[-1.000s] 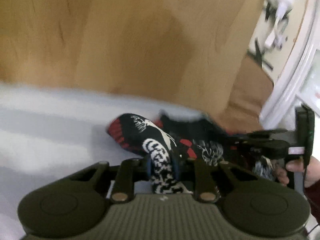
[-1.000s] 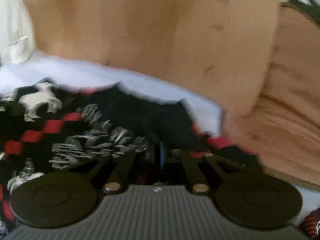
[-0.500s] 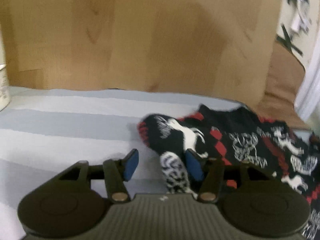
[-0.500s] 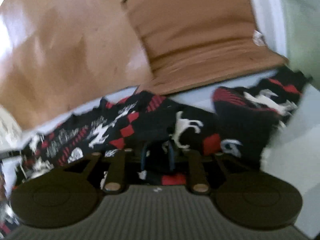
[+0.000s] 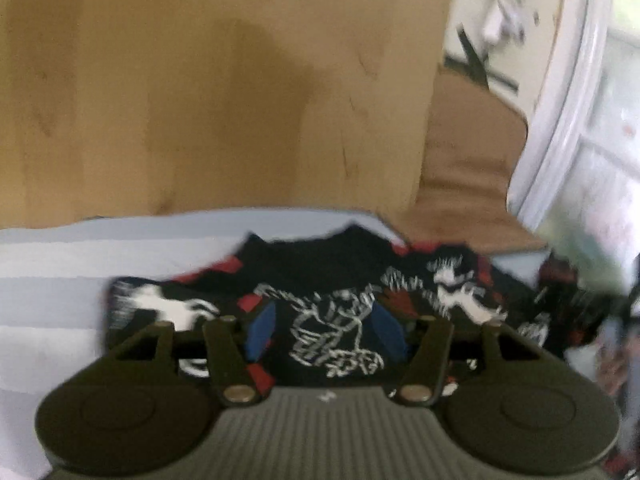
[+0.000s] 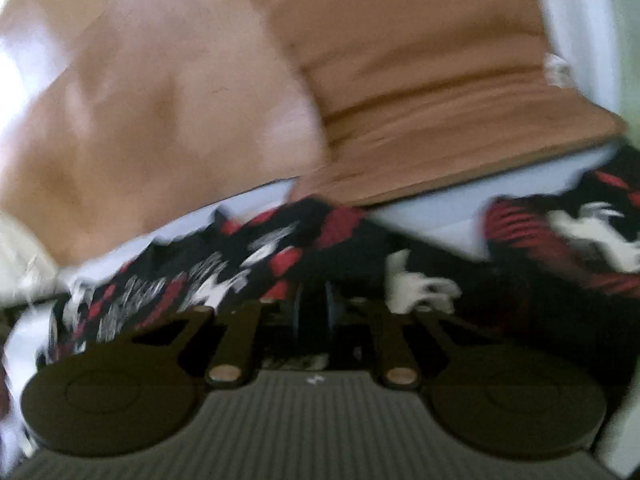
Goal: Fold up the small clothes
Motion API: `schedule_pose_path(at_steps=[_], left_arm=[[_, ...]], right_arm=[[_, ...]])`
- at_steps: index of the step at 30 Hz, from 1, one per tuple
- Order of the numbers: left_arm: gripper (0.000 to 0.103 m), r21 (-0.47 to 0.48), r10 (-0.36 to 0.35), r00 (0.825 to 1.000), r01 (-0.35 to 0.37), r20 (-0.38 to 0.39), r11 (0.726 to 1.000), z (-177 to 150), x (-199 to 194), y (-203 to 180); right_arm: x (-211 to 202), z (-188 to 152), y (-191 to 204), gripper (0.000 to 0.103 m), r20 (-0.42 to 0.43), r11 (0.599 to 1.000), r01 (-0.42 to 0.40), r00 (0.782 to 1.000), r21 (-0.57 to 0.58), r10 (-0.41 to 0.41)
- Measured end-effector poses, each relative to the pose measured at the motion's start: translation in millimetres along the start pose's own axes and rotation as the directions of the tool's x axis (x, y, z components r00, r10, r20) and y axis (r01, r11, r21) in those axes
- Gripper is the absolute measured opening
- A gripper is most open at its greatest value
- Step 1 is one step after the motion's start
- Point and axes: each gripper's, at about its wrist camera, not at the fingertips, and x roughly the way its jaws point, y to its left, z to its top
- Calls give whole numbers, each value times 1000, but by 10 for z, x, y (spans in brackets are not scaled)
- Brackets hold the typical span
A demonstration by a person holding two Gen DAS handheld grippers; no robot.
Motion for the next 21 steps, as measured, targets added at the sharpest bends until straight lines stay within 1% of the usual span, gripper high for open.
schedule_pose_path(at_steps=[1, 2, 3, 4, 5, 7, 9, 11, 12, 13, 14, 16, 17, 19, 20, 21], left_arm=[[55, 9, 10, 1000, -10, -17, 1000, -37, 72, -28], [55, 13, 18, 999, -18, -29, 1000, -82, 122, -46], [55, 12, 23, 999, -22, -38, 1000, -135, 166, -44], [55, 8, 26, 999, -25, -46, 1000, -184, 217, -24], [56, 18, 34, 999, -34, -28, 999, -218, 220, -27], [61, 27, 28, 999, -27, -25, 999, -228, 188, -30], [61, 39, 37, 999, -36, -24, 999, -242, 180, -51], [61, 47, 42, 999, -41, -23, 998, -243, 199, -69], [61, 49, 44, 999, -43, -22, 998, -245, 199, -70], [61, 50, 45, 999, -44, -21, 998, -246, 204, -73], [61, 50, 45, 999, -44, -21, 998, -245, 213, -73], [62, 49, 43, 999, -42, -19, 998, -243, 224, -73], [62, 47, 41, 999, -41, -19, 998, -243, 220, -67], [62, 43, 37, 999, -36, -18, 998, -242, 230, -61], [62, 42, 34, 999, -34, -18, 999, -241, 233, -57], [62, 42, 33, 999, -33, -18, 999, -240, 233, -53]], right_arm=[[-153, 54, -56, 20, 61, 1000, 25, 998, 2, -25], [-327, 106, -124, 21, 123, 999, 52, 991, -5, -51], [-469, 162, -197, 22, 155, 996, 85, 984, -5, -83], [-593, 213, -272, 23, 177, 992, 127, 976, -8, -124], [-708, 262, -344, 23, 191, 984, 179, 966, -20, -172], [-862, 346, -489, 26, 207, 964, 265, 945, -32, -253], [-1015, 435, -729, 32, 230, 948, 316, 921, 33, -315], [-1100, 479, -1039, 32, 244, 930, 333, 899, 158, -364], [-1122, 484, -1196, 32, 241, 916, 332, 892, 225, -382], [-1117, 468, -1344, 32, 228, 902, 321, 892, 288, -390], [-1094, 442, -1448, 32, 209, 893, 298, 901, 336, -380], [-988, 362, -1620, 32, 160, 877, 240, 930, 417, -330], [-913, 315, -1675, 32, 135, 865, 228, 939, 447, -317], [-757, 249, -1735, 32, 108, 852, 217, 947, 476, -302], [-695, 235, -1744, 32, 105, 850, 209, 950, 484, -293], [-651, 232, -1741, 33, 122, 851, 194, 950, 488, -287]])
